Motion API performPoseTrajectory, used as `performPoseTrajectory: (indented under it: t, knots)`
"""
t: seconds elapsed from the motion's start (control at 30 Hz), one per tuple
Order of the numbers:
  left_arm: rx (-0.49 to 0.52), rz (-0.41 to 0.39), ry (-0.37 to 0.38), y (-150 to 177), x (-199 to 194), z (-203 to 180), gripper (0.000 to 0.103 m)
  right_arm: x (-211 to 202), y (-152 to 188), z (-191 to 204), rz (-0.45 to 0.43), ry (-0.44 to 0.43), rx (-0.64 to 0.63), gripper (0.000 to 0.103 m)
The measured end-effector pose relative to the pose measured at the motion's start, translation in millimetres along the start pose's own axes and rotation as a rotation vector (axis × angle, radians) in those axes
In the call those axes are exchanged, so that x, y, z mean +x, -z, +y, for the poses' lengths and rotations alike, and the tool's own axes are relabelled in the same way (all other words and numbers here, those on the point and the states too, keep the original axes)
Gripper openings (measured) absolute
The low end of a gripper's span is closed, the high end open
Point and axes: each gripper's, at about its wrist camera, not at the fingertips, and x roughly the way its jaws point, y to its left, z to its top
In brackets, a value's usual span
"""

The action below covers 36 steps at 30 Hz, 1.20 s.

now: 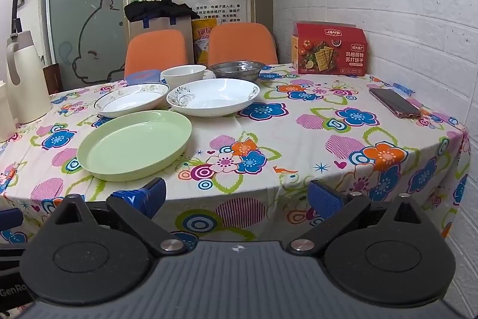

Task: Organize plates and bowls

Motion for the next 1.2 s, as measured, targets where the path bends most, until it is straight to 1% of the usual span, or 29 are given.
performPoseTrajectory:
  t: [1.2]
  knots:
    - [-0.010,0.010,0.017,2.9,0.9,1.9,0.079,0.0,3.2,8.0,0.003,-0.019,-0.029,0.089]
